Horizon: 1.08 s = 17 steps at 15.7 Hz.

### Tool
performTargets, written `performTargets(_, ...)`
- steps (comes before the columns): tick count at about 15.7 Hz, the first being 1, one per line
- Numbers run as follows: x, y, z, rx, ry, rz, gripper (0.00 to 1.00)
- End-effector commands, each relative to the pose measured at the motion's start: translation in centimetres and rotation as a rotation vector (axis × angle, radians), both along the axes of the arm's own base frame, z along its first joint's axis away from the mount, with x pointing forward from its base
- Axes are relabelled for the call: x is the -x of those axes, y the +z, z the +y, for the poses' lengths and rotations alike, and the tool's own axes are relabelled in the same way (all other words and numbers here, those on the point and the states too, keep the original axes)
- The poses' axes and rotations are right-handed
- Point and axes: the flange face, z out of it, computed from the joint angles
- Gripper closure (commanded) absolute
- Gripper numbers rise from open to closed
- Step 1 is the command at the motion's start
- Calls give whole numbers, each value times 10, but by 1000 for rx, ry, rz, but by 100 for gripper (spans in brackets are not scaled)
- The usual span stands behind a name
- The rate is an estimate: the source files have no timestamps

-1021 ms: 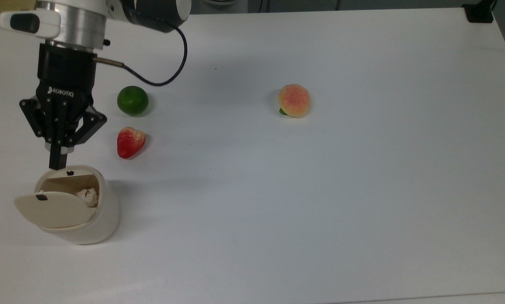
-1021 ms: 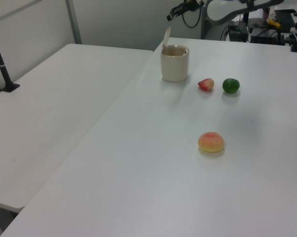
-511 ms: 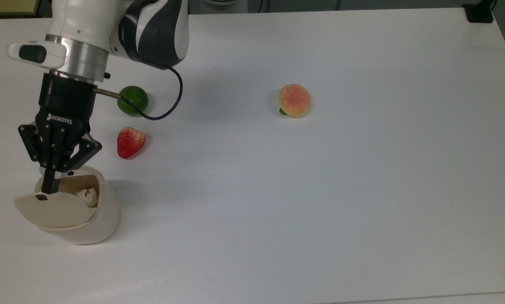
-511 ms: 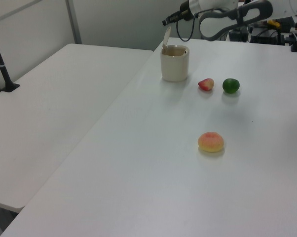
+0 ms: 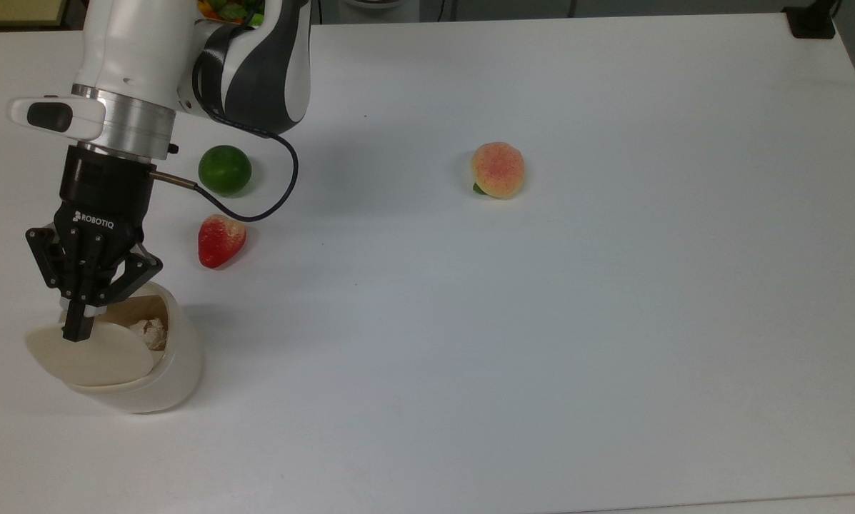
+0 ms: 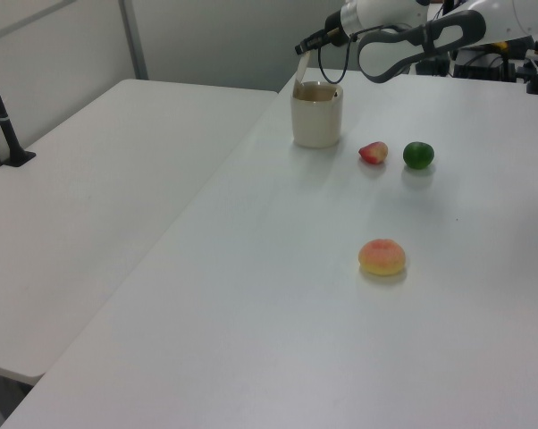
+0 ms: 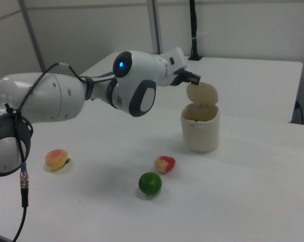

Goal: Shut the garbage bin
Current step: 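Push the open flip lid down onto the bin with the gripper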

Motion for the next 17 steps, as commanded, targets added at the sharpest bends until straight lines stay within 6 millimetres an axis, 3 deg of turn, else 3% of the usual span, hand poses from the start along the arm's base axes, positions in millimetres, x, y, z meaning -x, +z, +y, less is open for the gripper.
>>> performTargets(1, 6, 0, -8, -1, -15, -2, 98)
performTargets(8, 29, -11, -25, -18, -43, 53, 98)
performTargets(17, 60, -42, -21, -16, -22, 168, 98)
